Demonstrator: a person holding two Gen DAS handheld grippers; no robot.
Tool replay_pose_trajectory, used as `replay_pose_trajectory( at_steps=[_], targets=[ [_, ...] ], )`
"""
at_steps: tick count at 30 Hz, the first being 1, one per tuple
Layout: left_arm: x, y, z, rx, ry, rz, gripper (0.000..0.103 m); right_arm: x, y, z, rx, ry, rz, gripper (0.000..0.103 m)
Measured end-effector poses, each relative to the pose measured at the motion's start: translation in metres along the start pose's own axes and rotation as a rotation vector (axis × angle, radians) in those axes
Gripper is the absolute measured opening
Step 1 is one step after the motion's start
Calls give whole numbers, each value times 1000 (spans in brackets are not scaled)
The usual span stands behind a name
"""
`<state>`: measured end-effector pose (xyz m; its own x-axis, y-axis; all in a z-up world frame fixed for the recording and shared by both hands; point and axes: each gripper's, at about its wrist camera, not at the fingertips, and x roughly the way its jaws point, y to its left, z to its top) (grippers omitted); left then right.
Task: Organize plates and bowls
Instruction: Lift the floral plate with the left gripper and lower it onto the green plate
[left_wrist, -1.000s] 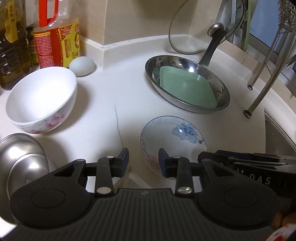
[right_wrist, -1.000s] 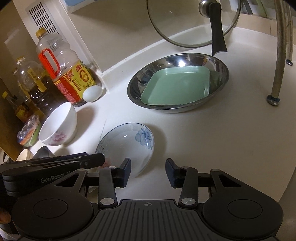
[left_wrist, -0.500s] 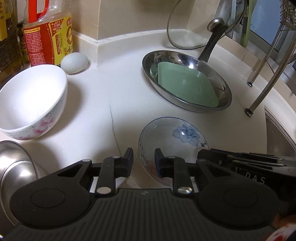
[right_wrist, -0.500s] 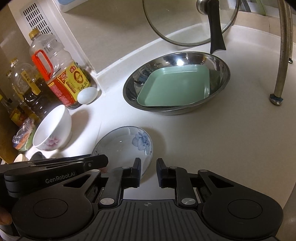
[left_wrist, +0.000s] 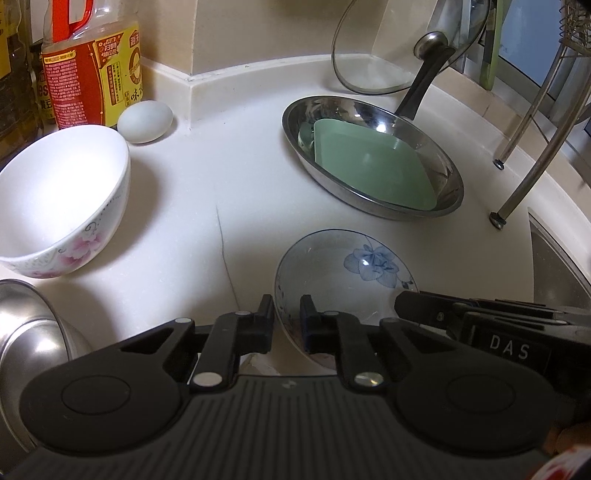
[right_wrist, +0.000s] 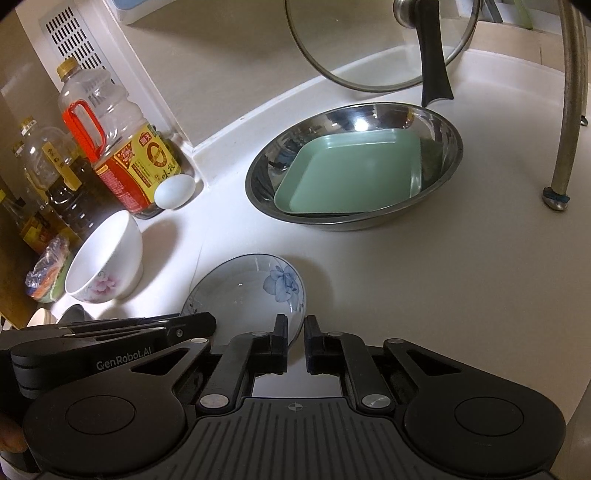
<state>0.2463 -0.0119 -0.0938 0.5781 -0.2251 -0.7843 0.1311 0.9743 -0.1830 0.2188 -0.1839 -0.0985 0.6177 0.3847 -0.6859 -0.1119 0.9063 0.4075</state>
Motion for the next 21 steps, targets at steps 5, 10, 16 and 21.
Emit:
replay_pose_trajectory(
  at_steps=[5, 10, 16, 21],
  targets=[
    [-4, -2, -1, -1, -2, 0, 12, -1, -1, 0, 9, 0, 5, 9],
    [-14, -2, 0, -8, -16, -3, 12, -9, 0, 2, 11, -13, 21, 8],
    [-26, -5, 6, -5, -37, -13, 12, -20, 1, 6, 15, -34, 38, 8],
    [-30, -13, 15, 7, -52, -34, 12, -29, -1, 13, 21, -55, 33, 8]
  ],
)
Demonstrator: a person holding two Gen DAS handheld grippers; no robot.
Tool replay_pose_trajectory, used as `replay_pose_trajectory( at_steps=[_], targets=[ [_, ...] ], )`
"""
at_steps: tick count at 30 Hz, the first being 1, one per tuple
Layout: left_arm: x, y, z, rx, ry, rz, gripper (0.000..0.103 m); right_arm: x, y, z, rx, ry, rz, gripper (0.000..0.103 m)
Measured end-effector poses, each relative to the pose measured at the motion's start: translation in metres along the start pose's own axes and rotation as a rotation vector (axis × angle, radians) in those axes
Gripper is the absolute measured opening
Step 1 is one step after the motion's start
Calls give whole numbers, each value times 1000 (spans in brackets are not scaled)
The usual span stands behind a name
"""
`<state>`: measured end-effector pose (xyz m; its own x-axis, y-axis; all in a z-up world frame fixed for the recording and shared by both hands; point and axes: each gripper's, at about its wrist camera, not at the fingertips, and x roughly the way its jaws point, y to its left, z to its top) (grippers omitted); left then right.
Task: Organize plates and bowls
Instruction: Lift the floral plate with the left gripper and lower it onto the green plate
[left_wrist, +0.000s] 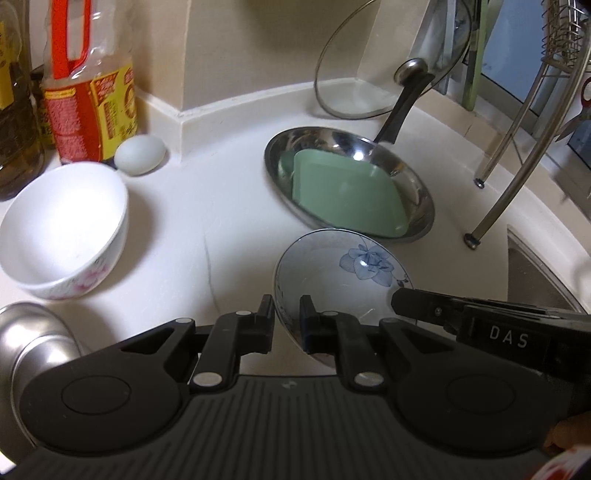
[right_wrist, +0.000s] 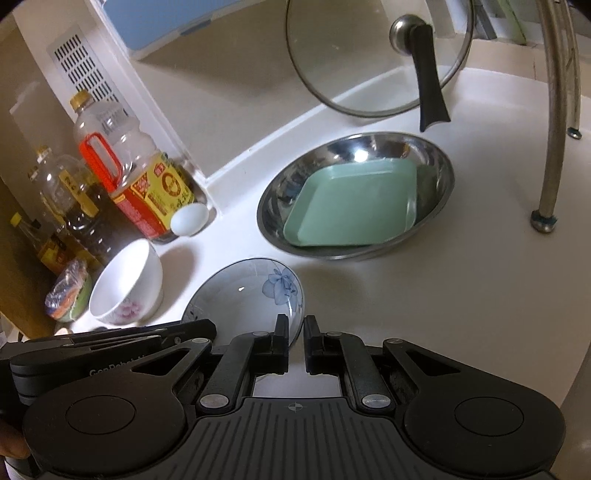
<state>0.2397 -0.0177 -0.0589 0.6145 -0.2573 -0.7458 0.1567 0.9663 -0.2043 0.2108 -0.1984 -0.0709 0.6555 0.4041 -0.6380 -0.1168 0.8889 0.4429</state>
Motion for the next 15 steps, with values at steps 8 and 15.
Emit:
replay_pose_trajectory(
  at_steps=[8, 15],
  targets=[
    [8, -18, 23, 36, -28, -38, 12, -10, -13, 17, 10, -45, -25, 9],
    [23, -32, 48, 55, -53, -61, 12, -8, -30, 39, 37, -75, -38, 9]
  ],
)
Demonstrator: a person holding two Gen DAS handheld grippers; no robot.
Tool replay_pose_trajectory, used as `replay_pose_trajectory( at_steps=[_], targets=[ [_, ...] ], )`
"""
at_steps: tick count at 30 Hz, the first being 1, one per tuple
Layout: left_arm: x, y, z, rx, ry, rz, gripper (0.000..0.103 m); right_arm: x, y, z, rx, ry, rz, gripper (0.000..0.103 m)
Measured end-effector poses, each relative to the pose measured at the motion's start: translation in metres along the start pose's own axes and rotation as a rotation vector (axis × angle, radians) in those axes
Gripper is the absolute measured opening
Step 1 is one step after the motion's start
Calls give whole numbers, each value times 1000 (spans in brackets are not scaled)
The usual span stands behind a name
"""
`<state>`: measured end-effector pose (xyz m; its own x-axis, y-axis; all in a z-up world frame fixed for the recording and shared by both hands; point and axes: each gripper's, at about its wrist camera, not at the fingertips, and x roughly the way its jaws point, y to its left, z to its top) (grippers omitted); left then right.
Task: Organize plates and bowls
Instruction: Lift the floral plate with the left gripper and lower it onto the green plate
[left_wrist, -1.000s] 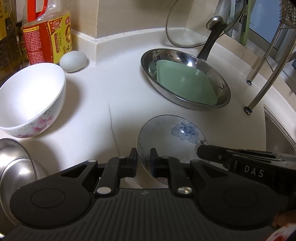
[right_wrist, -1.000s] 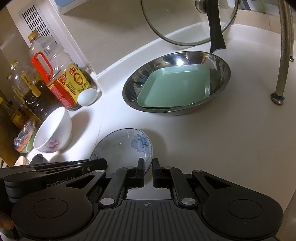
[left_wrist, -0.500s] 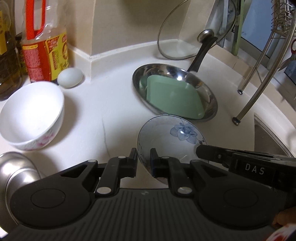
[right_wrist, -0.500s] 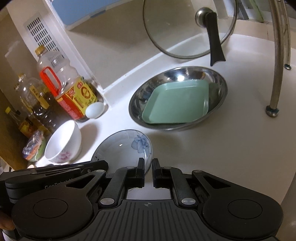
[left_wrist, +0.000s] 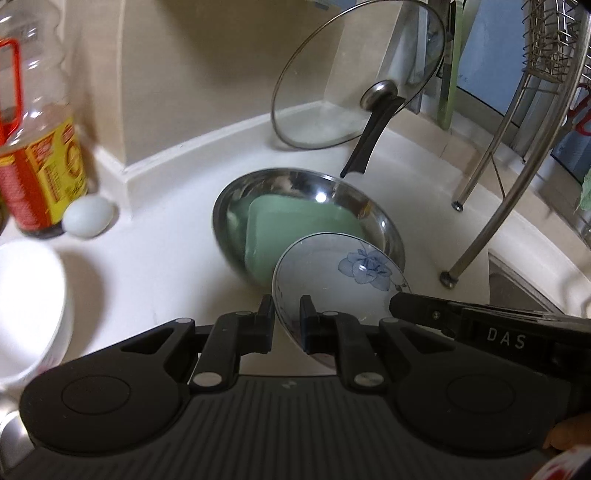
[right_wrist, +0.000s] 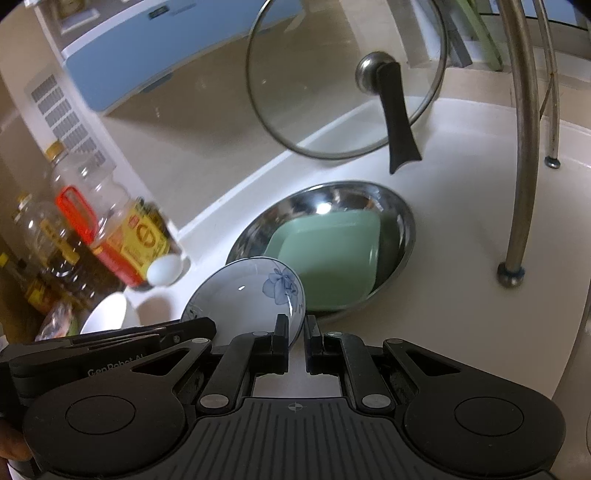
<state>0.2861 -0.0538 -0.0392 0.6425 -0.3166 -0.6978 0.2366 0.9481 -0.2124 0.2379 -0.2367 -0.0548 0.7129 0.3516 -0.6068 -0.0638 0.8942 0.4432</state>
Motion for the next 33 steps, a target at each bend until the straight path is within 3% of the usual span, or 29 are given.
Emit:
replay_pose_trajectory(
  at_steps=[14, 33],
  targets=[
    [47, -7, 34, 1, 6, -7, 12, 32, -26, 34, 40, -23, -49, 9],
    [107, 7, 48, -8, 100, 17, 12, 88, -44, 46, 82, 46, -110, 9]
  ],
)
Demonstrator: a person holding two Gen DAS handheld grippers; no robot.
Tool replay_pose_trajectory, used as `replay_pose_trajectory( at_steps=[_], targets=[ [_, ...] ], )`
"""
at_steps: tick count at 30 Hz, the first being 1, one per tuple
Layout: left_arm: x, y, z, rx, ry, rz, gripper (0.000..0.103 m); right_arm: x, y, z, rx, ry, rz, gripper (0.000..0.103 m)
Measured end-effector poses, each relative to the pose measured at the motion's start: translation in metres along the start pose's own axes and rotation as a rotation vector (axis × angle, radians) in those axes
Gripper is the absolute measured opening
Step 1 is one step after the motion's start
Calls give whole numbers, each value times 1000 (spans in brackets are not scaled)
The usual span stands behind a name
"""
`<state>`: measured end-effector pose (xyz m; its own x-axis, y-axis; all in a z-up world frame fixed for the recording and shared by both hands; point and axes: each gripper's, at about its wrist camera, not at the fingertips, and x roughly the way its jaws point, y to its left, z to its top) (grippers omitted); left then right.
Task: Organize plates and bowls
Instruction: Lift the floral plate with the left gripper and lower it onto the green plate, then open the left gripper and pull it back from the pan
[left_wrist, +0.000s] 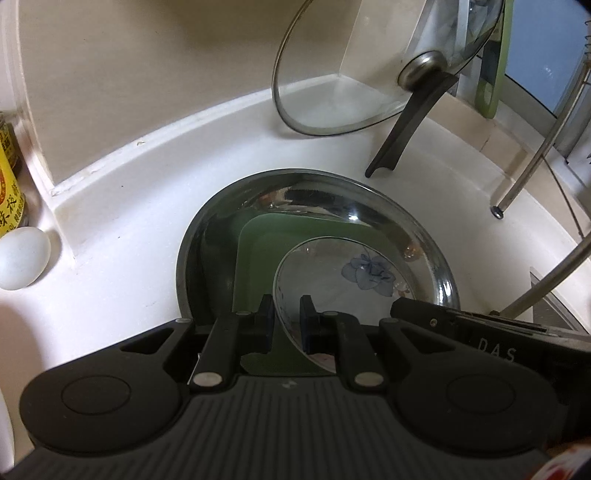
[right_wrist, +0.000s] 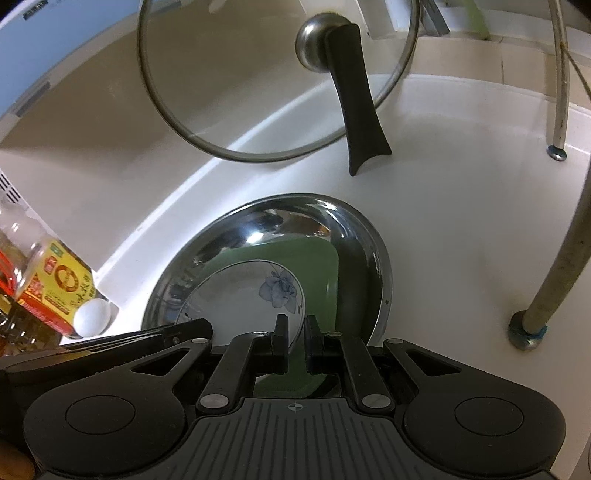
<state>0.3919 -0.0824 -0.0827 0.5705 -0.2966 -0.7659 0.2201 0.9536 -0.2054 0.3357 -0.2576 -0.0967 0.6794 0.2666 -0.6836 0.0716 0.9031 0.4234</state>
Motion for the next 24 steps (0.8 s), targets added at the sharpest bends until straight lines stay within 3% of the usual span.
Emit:
replay_pose_trajectory(
  at_steps=[11, 19, 21, 23, 24],
  targets=[
    [15, 1, 4, 4, 20, 12, 12, 12, -4, 2, 6, 2, -14, 9],
    [10, 0, 6, 11, -18, 24, 18, 12, -4, 3, -6, -29, -15, 10],
    [7, 0, 6, 17, -23, 32, 19, 8, -3, 4, -20, -49, -5, 14],
    [2, 0, 5, 14, -28, 25, 19, 3, -2, 4, -21, -65, 0, 41],
    [-1, 1, 5, 9, -30, 19, 19, 0, -1, 4, -19, -73, 4, 48]
  ],
)
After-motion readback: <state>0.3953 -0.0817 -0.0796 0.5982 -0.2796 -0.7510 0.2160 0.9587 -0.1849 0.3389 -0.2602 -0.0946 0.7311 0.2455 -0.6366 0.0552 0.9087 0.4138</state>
